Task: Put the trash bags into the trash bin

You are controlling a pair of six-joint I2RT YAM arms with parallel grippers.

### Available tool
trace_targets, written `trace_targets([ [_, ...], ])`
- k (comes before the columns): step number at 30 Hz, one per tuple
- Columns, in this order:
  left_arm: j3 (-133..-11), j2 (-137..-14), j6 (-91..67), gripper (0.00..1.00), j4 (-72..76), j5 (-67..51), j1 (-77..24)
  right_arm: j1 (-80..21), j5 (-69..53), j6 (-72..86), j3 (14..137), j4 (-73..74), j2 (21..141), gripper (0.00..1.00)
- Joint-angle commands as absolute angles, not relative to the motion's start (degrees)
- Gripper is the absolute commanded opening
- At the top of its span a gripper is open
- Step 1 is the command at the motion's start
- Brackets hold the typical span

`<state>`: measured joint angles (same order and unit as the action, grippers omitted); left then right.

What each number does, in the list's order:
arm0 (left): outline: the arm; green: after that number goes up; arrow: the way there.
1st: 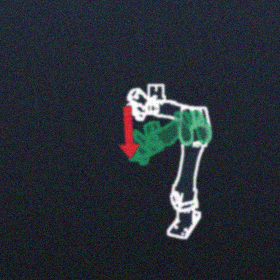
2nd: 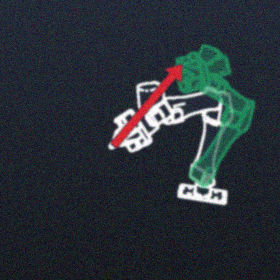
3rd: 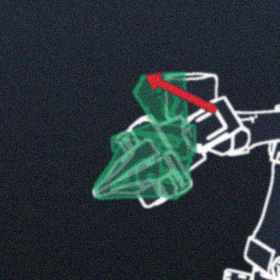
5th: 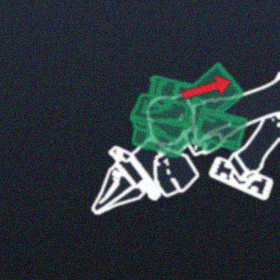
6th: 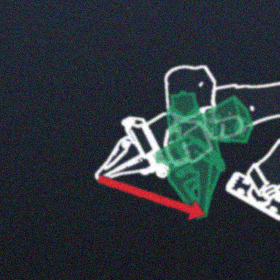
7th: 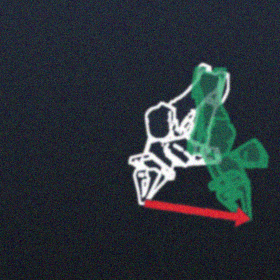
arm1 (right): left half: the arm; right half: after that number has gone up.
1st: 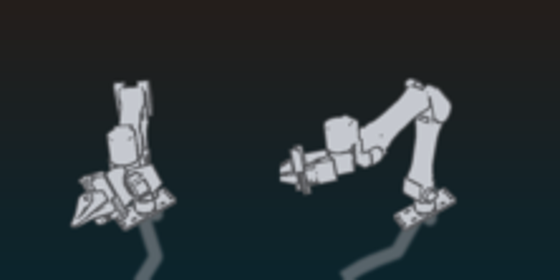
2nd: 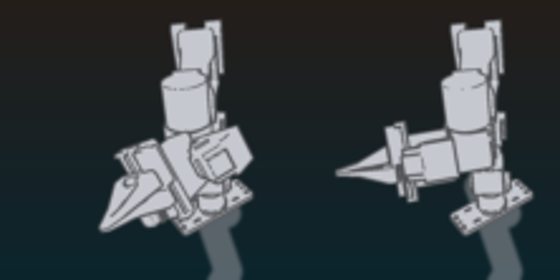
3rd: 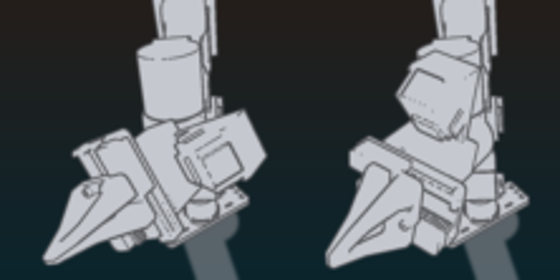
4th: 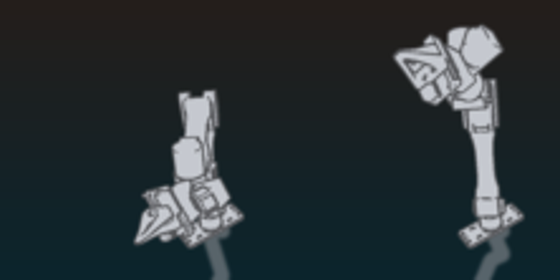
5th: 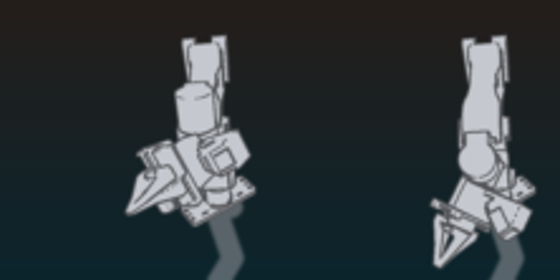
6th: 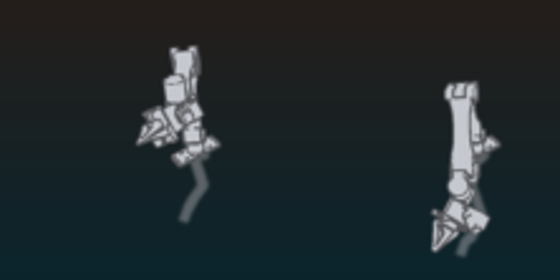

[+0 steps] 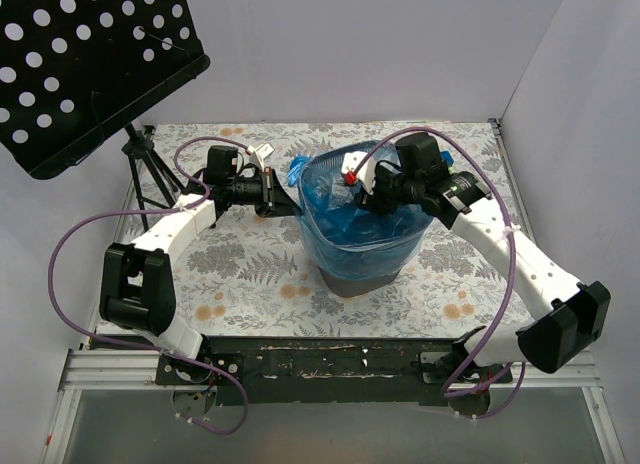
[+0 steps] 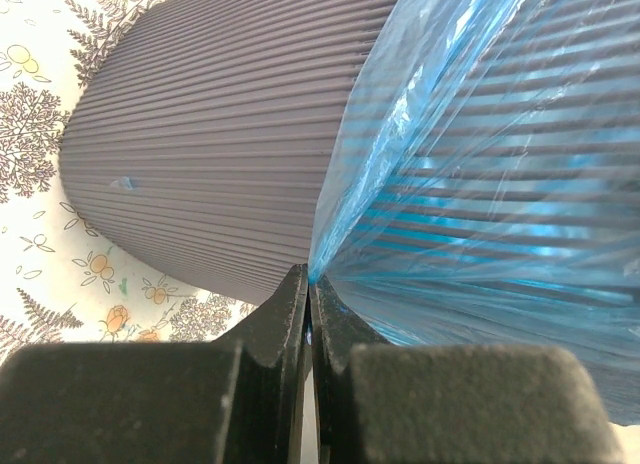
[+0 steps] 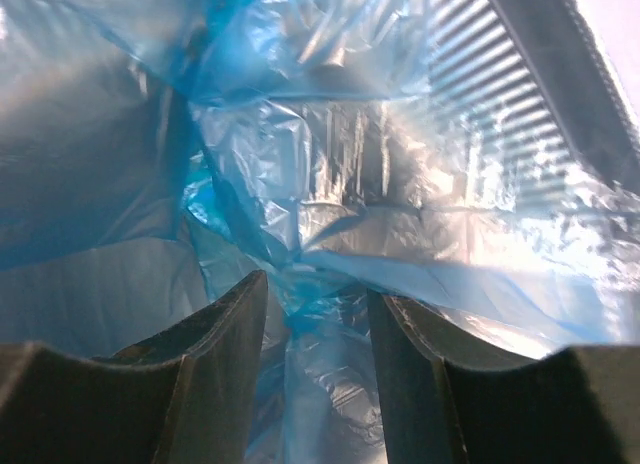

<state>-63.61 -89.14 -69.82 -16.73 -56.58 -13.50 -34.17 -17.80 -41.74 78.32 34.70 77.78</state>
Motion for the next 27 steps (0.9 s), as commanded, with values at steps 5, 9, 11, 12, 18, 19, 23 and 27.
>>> trace_targets([
  [5, -65.7, -89.4, -68.2, 0.00, -17.1, -55.9, -13.5, -35.0, -24.4, -41.4, 70.5, 33.1, 82.0, 0.50],
  [9, -65.7, -88.8, -67.4, 0.00, -18.0, -55.5, -13.4, -35.0, -22.6, -42.1, 68.2, 31.4, 84.5, 0.50],
  [11, -65.6, -88.4, -67.0, 0.00, -18.5, -55.1, -13.4, -35.0, -22.3, -42.0, 68.2, 31.6, 85.0, 0.51],
  [12, -65.6, -88.3, -66.9, 0.00, -18.6, -55.0, -13.3, -35.0, -21.7, -41.7, 68.4, 31.6, 84.8, 0.52],
  [18, -65.1, -87.5, -66.5, 0.00, -18.6, -54.8, -12.9, -35.0, -20.2, -40.8, 74.0, 36.3, 81.9, 0.54],
  [19, -65.1, -87.3, -66.4, 0.00, -18.6, -54.7, -12.8, -35.1, -20.2, -40.4, 75.5, 37.3, 81.1, 0.55],
  [23, -65.1, -86.7, -66.2, 0.00, -18.7, -54.5, -12.5, -35.1, -21.2, -38.8, 79.9, 39.7, 77.1, 0.57],
  [27, -65.4, -86.6, -65.6, 0.21, -19.4, -54.2, -12.1, -35.0, -21.5, -37.8, 84.4, 41.9, 75.2, 0.59],
])
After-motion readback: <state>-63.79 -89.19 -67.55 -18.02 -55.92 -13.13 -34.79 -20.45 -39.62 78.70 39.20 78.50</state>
